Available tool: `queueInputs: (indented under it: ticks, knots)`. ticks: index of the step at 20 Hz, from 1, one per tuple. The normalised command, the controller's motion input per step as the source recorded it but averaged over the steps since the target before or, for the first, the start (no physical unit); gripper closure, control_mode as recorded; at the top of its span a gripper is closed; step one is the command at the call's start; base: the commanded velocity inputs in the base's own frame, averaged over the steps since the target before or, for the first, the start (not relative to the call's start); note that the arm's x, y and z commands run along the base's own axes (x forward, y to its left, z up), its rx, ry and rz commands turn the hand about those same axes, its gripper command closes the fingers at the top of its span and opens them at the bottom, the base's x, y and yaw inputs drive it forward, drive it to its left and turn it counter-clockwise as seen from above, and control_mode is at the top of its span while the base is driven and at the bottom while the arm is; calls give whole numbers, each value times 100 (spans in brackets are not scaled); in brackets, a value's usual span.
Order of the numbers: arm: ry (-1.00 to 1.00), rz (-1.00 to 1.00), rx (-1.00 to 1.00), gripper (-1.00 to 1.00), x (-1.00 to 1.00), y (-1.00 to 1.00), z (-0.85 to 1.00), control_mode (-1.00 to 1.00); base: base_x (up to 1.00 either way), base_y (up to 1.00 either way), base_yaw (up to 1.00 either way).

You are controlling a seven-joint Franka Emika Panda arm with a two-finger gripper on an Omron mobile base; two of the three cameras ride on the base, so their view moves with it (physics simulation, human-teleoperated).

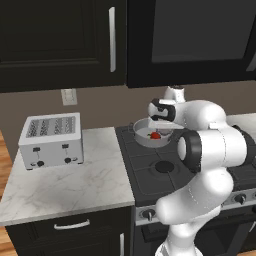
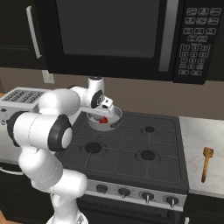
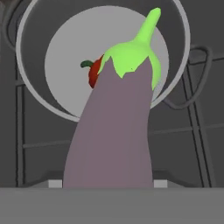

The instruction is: Put the bell pepper and eggplant in the pot. Retrieve the spatula and lightly stir the vegetables in the pot.

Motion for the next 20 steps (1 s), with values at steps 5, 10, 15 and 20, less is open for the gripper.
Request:
queueInputs:
  ticks: [5,10,15,20]
  knots:
    - [-7,0,0,100,17,0,-42,-100,0,0,0]
    - [-10,0,0,100,9,0,-39,-100,0,0,0]
    - [-9,0,0,100,22,0,-1,-100,0,0,0]
    - [-4,0,0,100,51,0,-2,-100,0,0,0]
